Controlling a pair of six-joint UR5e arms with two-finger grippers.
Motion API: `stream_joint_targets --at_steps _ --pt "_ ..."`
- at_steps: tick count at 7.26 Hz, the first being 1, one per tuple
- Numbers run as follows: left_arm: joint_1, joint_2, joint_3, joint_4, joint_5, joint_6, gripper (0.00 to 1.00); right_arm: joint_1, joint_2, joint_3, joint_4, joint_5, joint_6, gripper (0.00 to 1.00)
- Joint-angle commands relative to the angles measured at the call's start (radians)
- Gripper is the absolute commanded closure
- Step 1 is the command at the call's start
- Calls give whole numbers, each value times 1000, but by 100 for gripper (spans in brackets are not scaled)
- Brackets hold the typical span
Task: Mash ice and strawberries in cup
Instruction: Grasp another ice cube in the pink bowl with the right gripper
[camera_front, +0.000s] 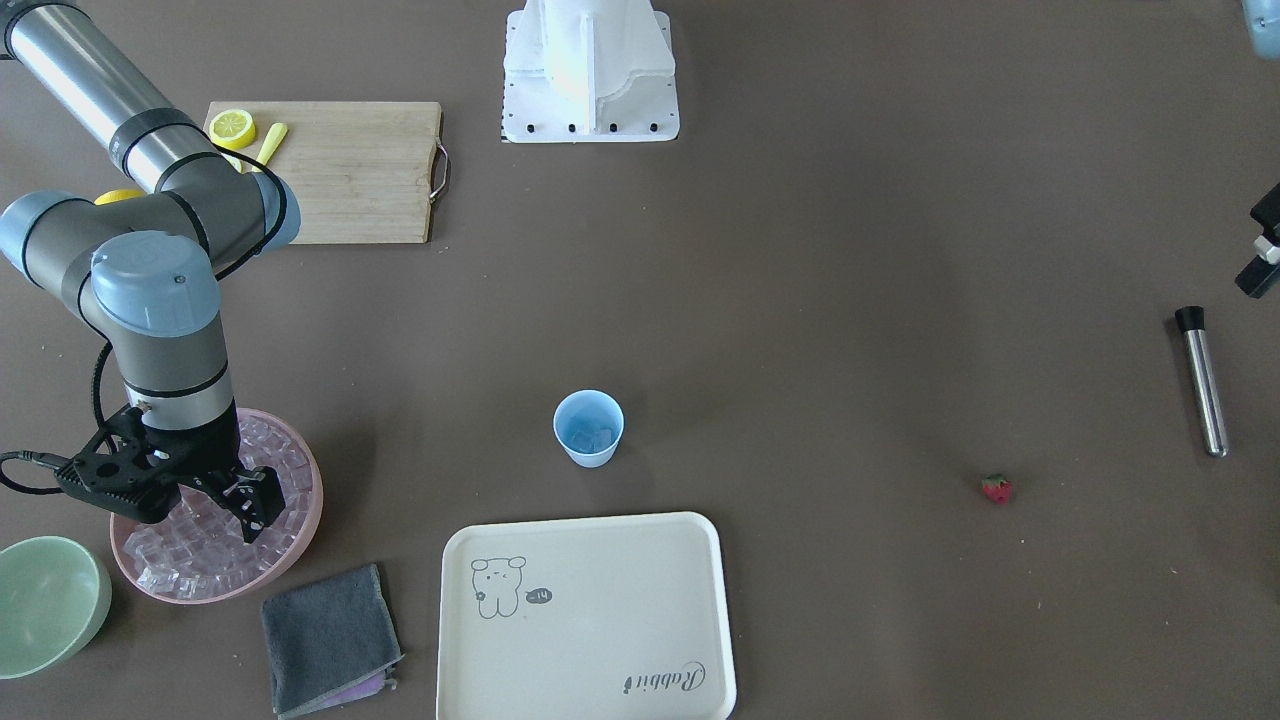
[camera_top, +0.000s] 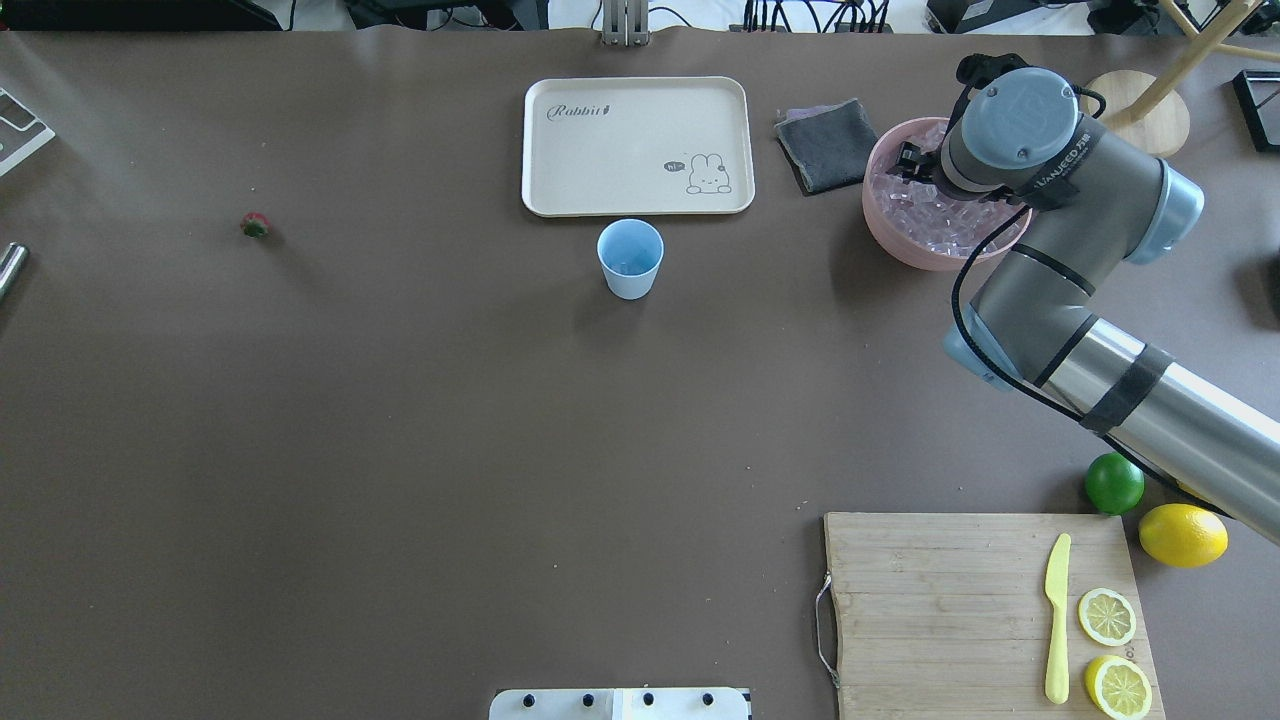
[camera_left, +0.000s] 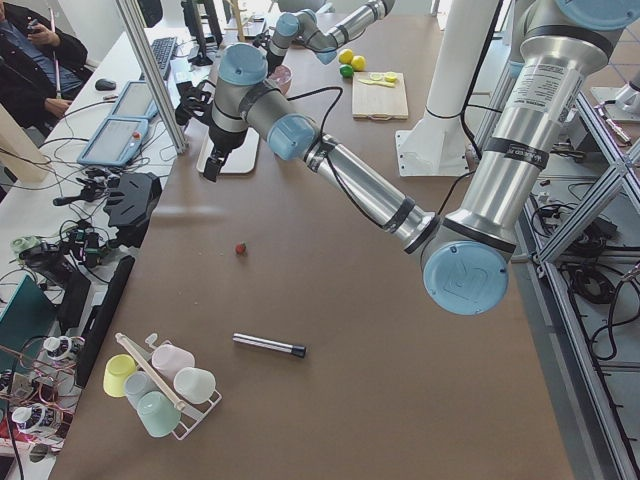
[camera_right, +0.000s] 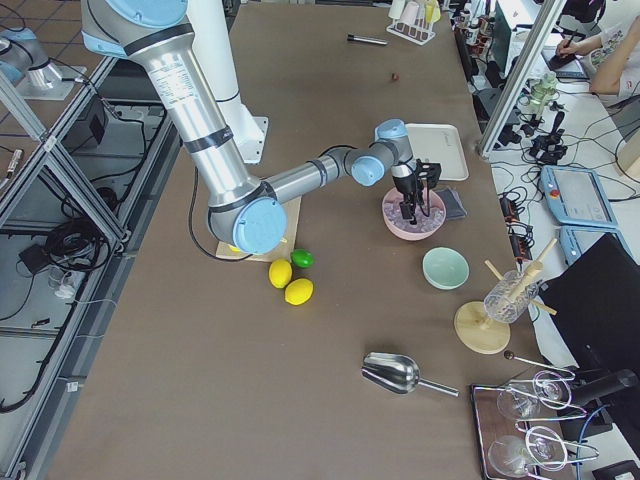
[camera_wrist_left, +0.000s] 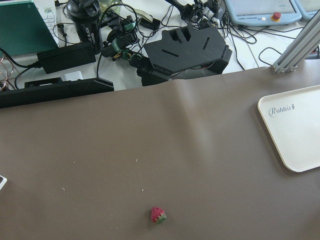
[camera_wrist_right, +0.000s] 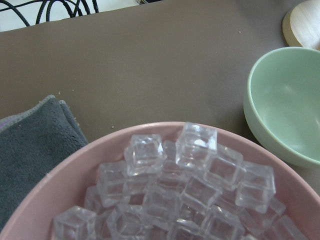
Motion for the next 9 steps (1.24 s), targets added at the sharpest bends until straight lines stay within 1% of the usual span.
stream_joint_targets --at_steps 1,2,3,4,5,6,7,8,9 --pt "1 2 1 0 0 0 2 -15 1 -18 0 -28 2 1" --pt "1 2 1 0 0 0 2 -17 7 -17 0 -28 -2 25" --pt "1 4 0 0 0 0 2 -15 9 -9 -7 -25 -5 89" --pt "1 4 -2 0 0 0 2 -14 7 2 -11 -22 -7 100" --pt "1 4 -5 -2 0 0 2 -12 -2 26 -11 -23 -7 100" --pt "2 13 -3 -32 0 -4 2 -7 -5 51 -14 -19 -7 100" --pt "2 28 0 -61 0 -4 2 -6 -7 55 -14 -17 -4 100" --pt "2 31 0 -64 0 -4 2 -3 -7 55 -14 -17 -1 100" --pt "2 28 1 -64 0 -4 2 9 -7 81 -14 -9 -2 100"
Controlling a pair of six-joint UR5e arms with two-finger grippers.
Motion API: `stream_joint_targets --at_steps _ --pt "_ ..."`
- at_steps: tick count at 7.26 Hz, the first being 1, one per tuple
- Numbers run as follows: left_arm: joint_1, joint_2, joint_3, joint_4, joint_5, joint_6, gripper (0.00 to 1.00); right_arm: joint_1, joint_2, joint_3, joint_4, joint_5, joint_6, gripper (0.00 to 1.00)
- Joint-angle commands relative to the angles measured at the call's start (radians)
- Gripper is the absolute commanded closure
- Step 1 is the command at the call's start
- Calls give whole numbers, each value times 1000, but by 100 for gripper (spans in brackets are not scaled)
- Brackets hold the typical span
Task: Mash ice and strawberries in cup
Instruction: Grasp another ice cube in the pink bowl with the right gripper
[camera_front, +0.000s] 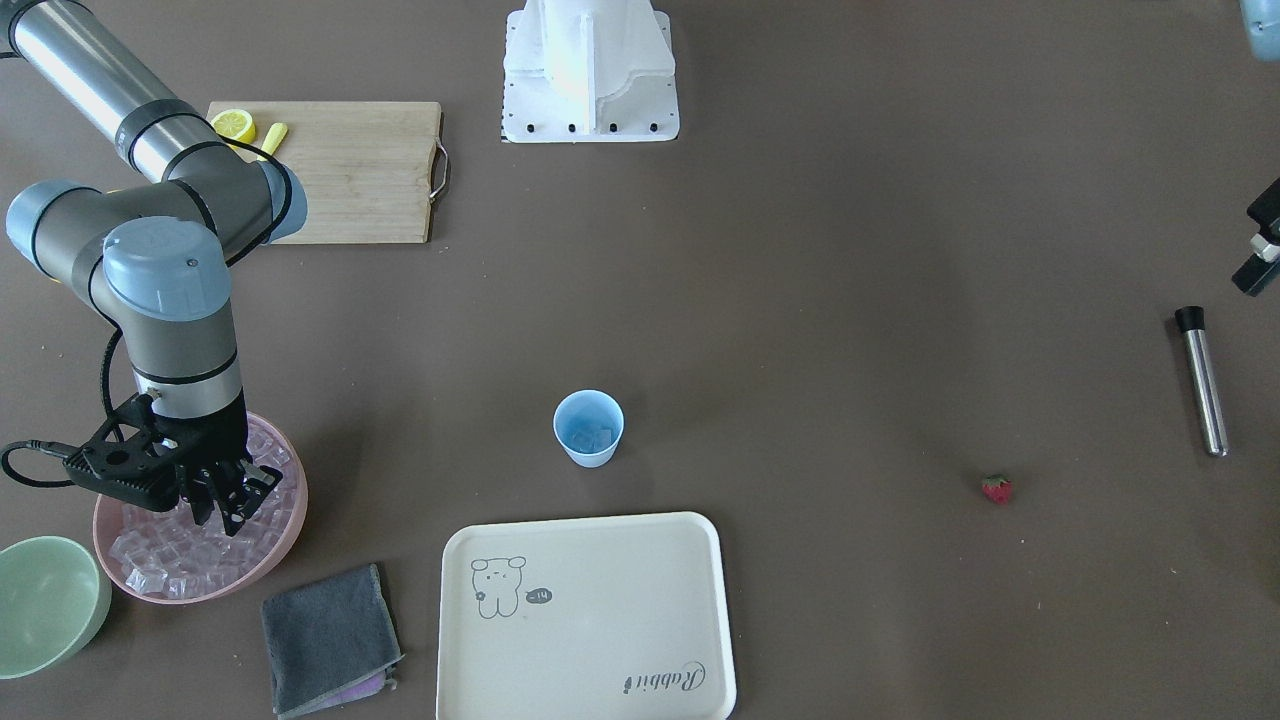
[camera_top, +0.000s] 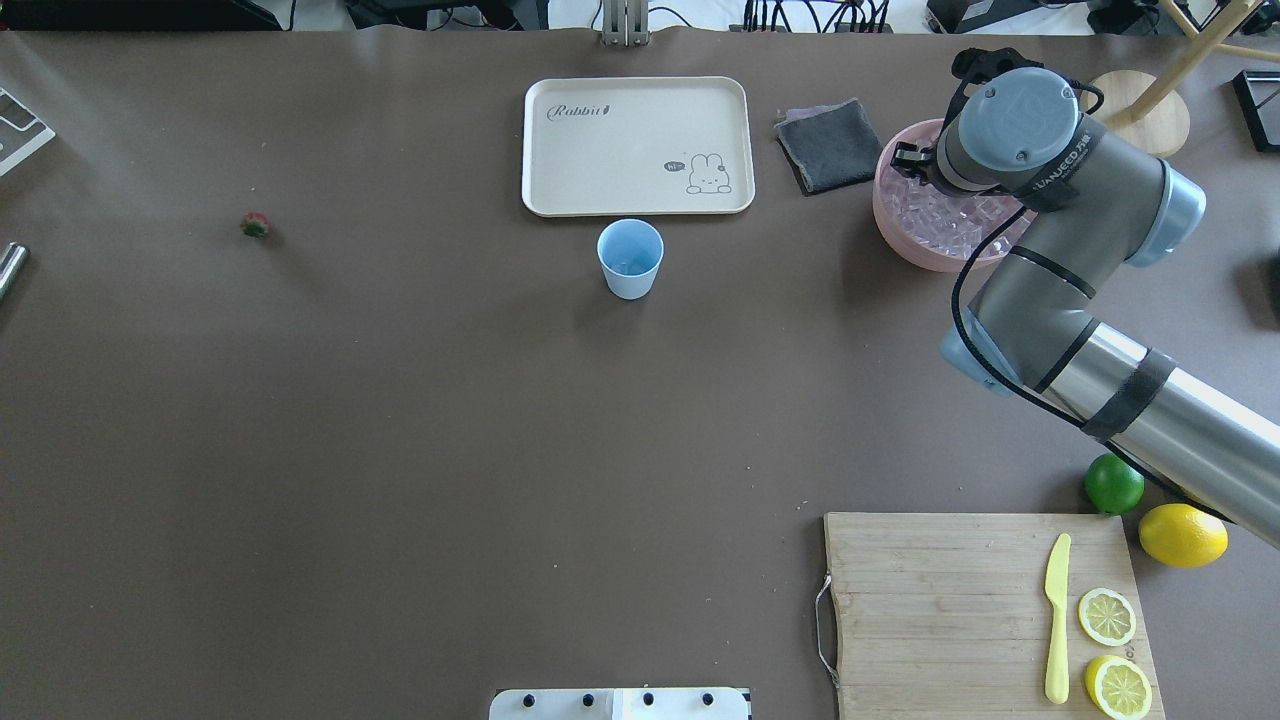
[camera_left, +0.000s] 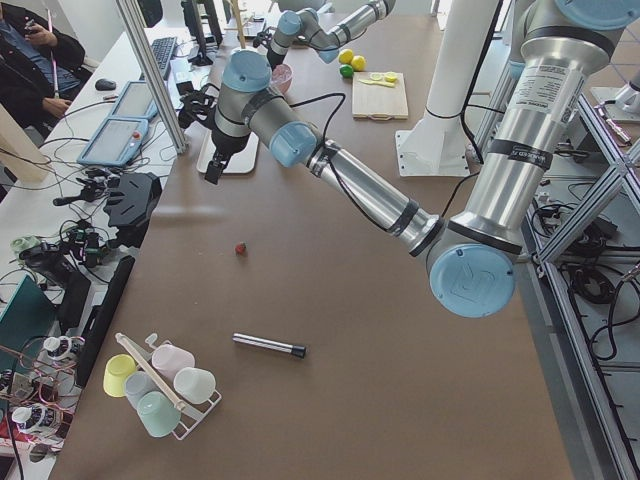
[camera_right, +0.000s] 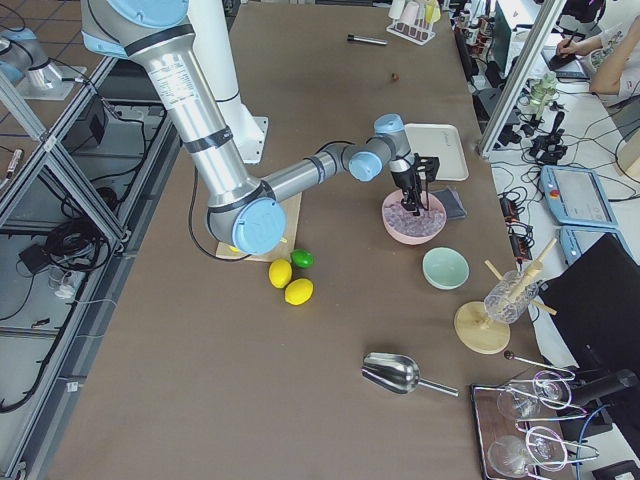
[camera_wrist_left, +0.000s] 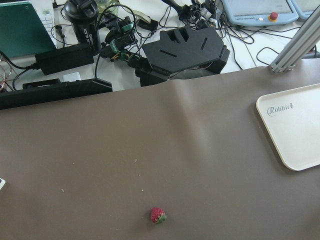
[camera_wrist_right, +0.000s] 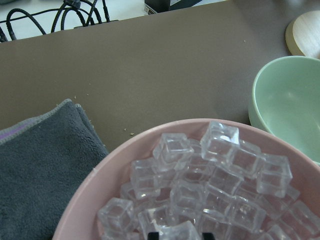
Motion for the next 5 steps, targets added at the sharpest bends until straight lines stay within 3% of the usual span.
stream_joint_targets --at_steps 1,2,5 --pt "0 -5 6 -5 0 0 2 27 -4 67 0 38 -7 100" --pt "5 -7 8 -4 -1 0 2 47 -7 116 0 76 -9 100" --pt "25 -16 5 -1 -6 -2 2 12 41 184 4 72 5 100"
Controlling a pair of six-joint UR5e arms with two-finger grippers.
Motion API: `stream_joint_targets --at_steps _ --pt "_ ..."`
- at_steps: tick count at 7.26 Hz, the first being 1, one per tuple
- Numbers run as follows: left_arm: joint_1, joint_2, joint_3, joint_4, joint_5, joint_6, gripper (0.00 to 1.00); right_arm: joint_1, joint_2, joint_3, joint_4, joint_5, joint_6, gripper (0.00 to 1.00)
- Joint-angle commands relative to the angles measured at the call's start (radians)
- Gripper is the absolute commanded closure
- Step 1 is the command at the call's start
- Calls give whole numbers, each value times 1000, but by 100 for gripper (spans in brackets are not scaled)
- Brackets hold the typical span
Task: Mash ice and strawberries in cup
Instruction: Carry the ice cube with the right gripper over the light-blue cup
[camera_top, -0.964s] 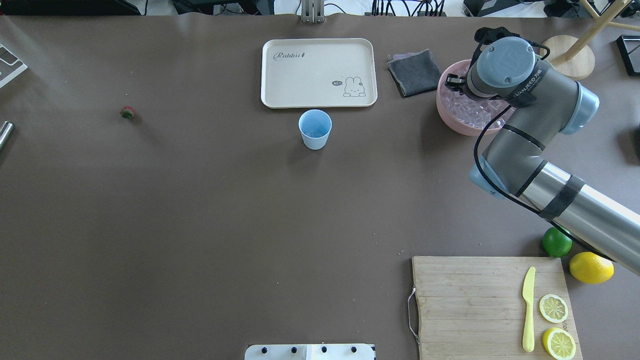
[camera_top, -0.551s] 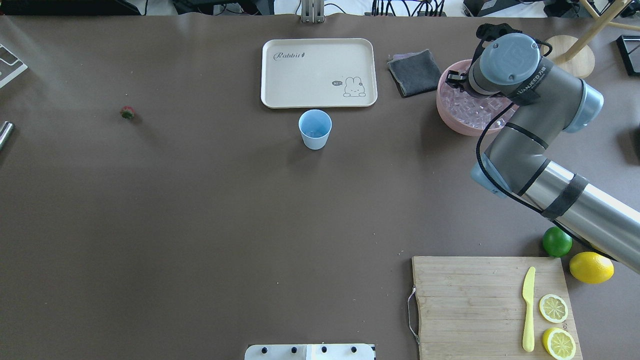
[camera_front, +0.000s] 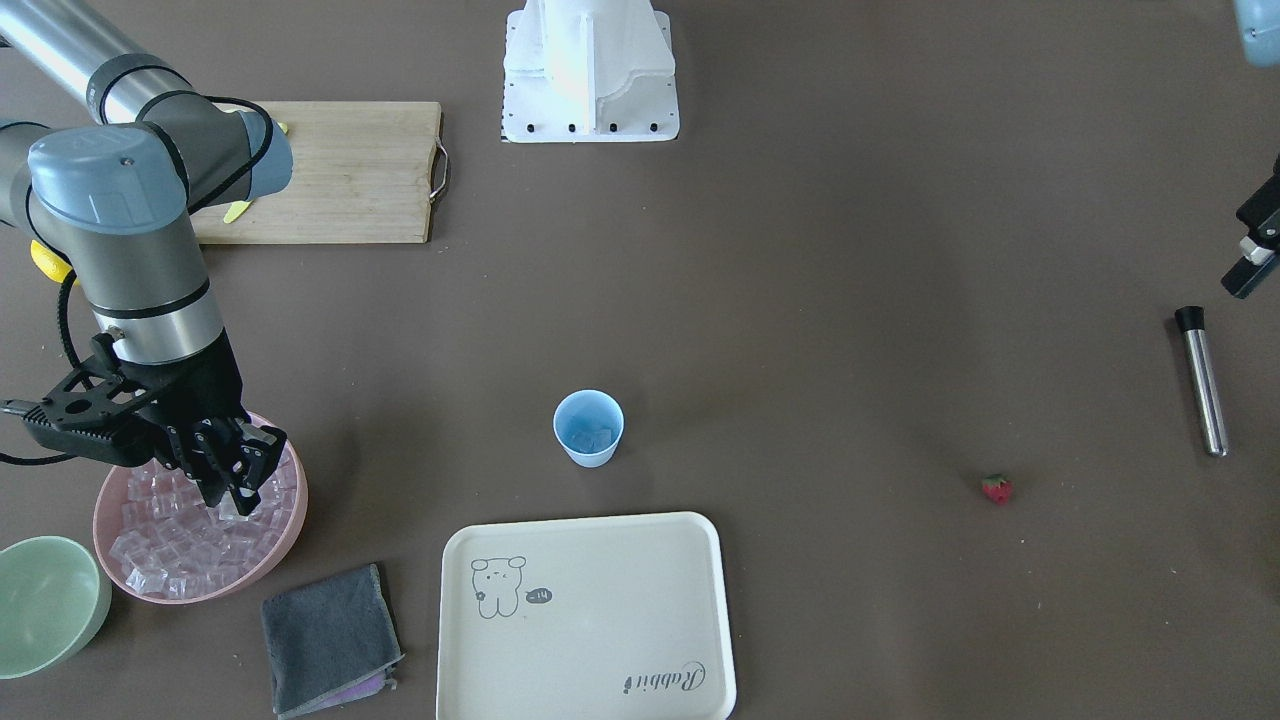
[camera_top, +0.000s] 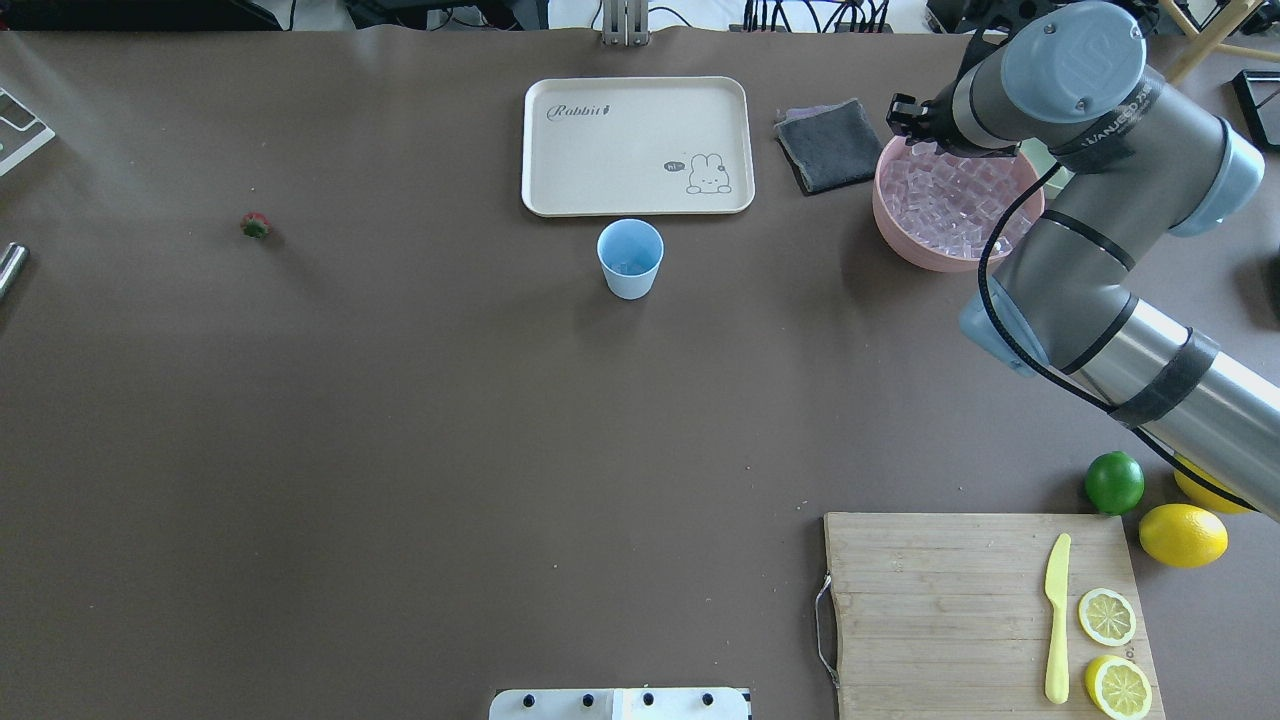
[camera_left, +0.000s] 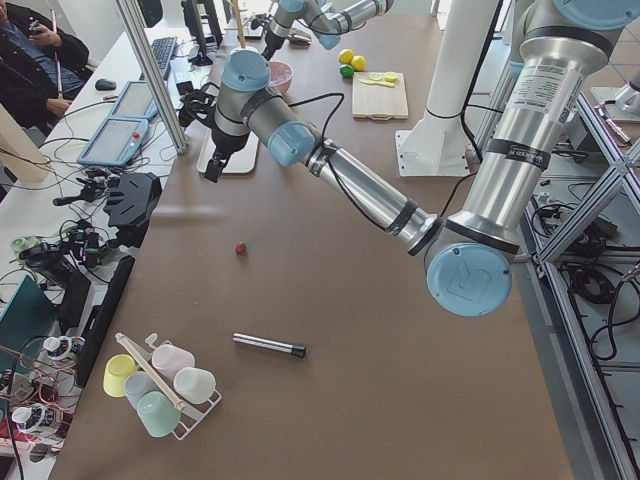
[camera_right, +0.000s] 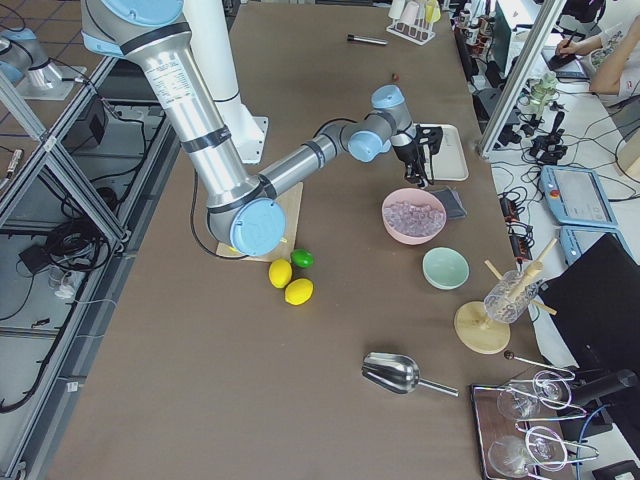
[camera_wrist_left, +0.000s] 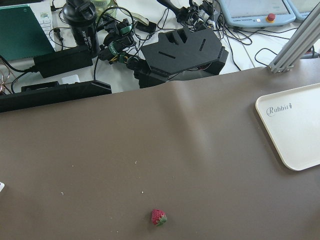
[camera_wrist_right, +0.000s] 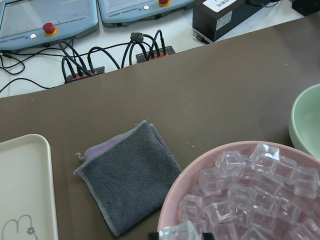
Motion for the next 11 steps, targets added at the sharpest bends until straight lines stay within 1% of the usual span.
stream_joint_targets --at_steps 1,2,3,4,5,7,9,11 --pt "14 -4 -2 0 -5 0 2 -54 27 52 8 -13 -9 100" --pt "26 -10 -2 3 -7 0 2 -89 67 59 6 -24 -11 100" --pt "38 -16 -4 3 -5 -8 2 -132 100 56 6 -68 -11 100" --pt "63 -19 -8 -3 -5 -67 2 -195 125 50 5 -140 -10 100" --pt "75 -19 -11 -10 -7 -75 2 -241 144 48 5 -200 -8 100" --pt "77 -17 -11 -13 -8 -75 2 -303 165 30 5 -257 -11 100" --pt "77 -16 -16 -13 -8 -77 2 -320 237 -71 6 -260 -26 100" --pt "78 -16 -13 -13 -7 -77 2 -332 280 -124 8 -291 -33 100"
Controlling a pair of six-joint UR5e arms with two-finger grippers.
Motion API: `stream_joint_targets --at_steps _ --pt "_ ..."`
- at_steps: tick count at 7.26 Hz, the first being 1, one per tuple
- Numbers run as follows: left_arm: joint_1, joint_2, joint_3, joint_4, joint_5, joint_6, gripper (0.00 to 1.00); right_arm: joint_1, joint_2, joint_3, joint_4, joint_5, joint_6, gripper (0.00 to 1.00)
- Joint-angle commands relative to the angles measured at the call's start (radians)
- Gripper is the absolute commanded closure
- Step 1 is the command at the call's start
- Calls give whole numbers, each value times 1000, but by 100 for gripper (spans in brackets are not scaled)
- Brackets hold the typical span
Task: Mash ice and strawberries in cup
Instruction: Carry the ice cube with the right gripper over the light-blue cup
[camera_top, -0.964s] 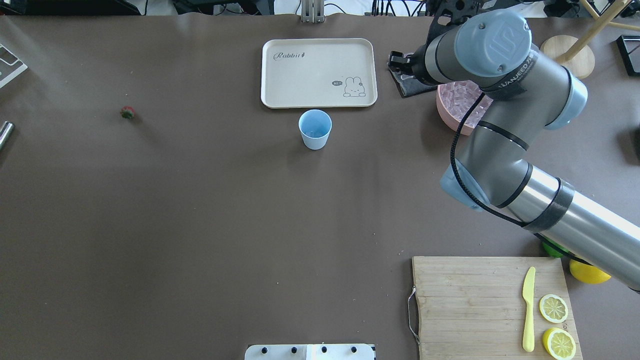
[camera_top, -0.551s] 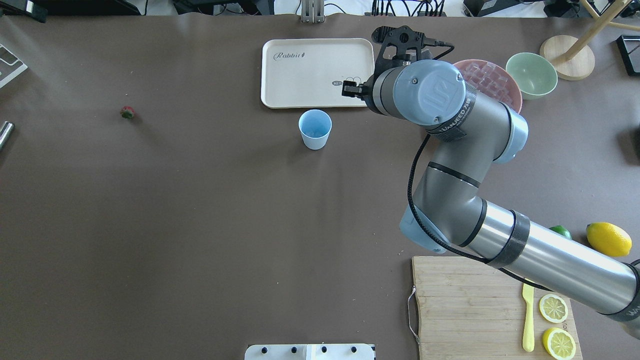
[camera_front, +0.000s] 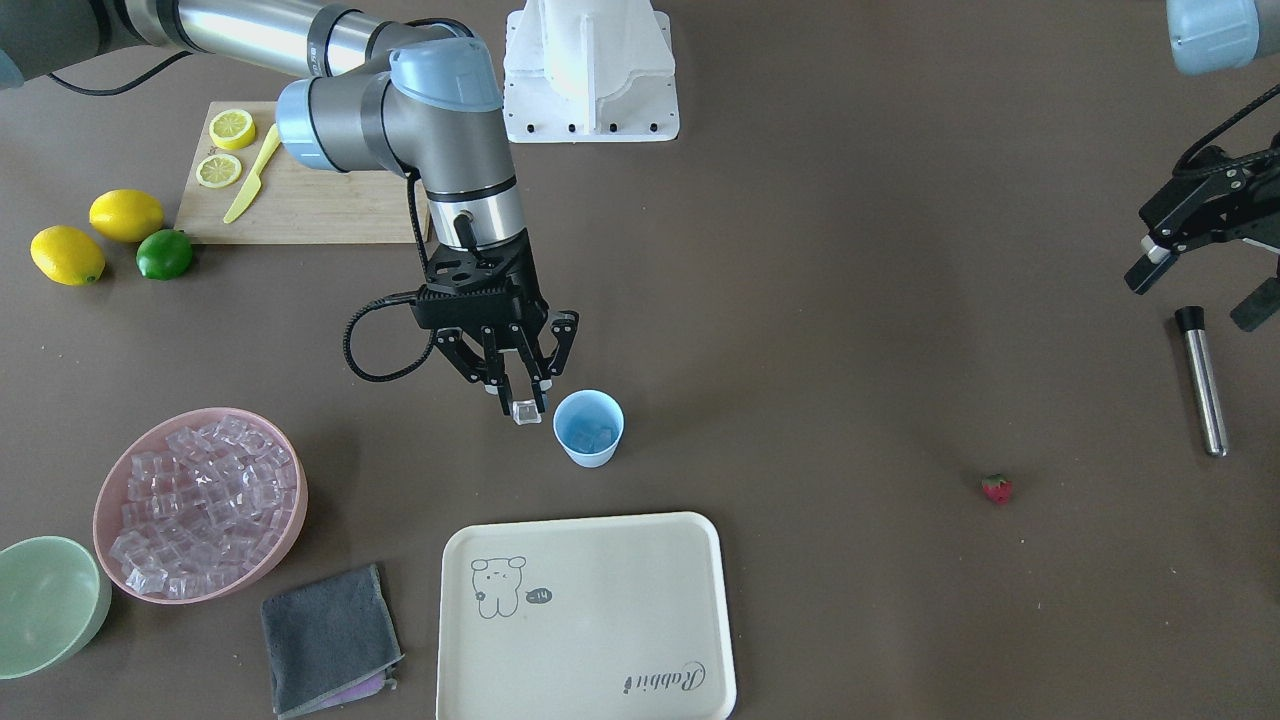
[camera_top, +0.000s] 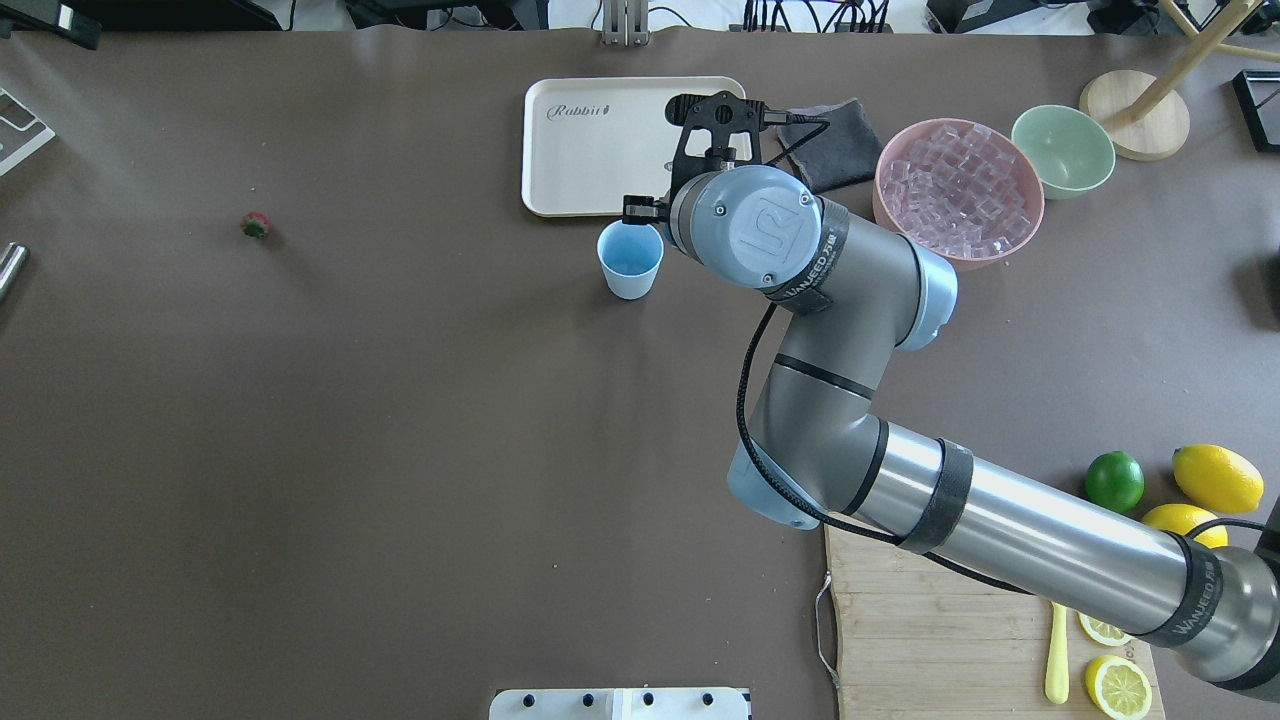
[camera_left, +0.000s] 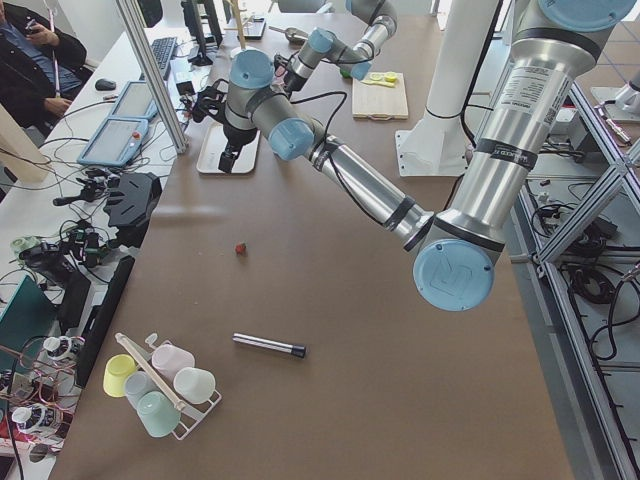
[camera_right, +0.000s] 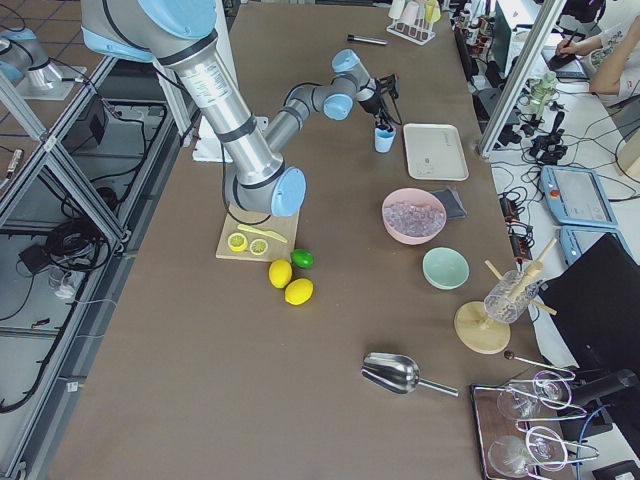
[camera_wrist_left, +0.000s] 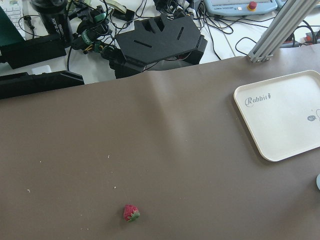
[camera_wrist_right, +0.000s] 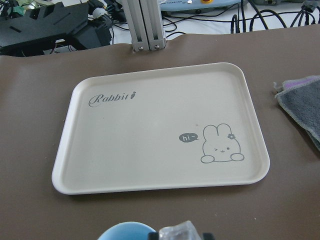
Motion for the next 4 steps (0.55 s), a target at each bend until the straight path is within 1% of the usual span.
stream_joint_targets --at_steps 1,2,3,4 --pt "1 0 1 -1 1 0 2 -21 43 -56 1 -25 -4 100" --pt "1 0 0 -1 1 0 2 -49 48 -57 0 -69 -4 100" --pt "1 2 -2 -1 1 0 2 -67 48 -60 0 -94 -4 100" --pt "1 11 0 -21 1 0 2 -78 45 -60 0 -95 -4 100"
